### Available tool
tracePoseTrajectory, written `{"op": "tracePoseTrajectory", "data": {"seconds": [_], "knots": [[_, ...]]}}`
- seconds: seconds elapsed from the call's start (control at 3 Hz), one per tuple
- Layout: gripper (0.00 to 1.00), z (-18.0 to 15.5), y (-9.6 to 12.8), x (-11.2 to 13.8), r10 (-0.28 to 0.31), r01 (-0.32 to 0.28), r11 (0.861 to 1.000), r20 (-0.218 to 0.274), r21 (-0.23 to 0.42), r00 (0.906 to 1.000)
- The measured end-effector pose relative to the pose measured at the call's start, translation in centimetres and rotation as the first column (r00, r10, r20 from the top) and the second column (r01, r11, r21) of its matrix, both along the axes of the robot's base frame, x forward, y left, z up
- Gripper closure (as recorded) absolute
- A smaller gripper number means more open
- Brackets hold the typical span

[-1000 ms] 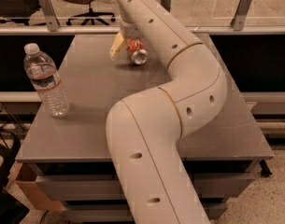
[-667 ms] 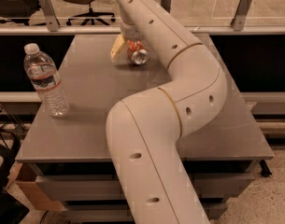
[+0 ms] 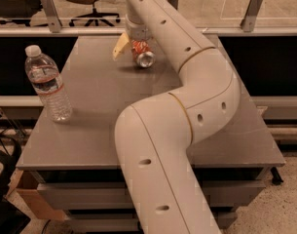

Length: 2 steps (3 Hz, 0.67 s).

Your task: Place coke can upright

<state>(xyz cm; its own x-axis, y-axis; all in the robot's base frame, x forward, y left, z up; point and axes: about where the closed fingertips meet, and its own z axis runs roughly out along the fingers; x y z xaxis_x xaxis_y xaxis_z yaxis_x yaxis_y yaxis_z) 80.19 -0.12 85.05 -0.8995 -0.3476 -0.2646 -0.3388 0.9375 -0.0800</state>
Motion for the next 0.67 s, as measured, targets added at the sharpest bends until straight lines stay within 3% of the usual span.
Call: {"op": "tracePoseTrajectory", "data": {"seconds": [0.33, 0.67], "knots": [[0.0, 0.58, 0.53, 0.26, 0.016, -0.017, 0.999, 0.016, 0.046, 0.9997], [0.17, 0.45, 1.11, 0.31, 0.03, -0.03, 0.998, 0.012, 0.058, 0.9995]]}}
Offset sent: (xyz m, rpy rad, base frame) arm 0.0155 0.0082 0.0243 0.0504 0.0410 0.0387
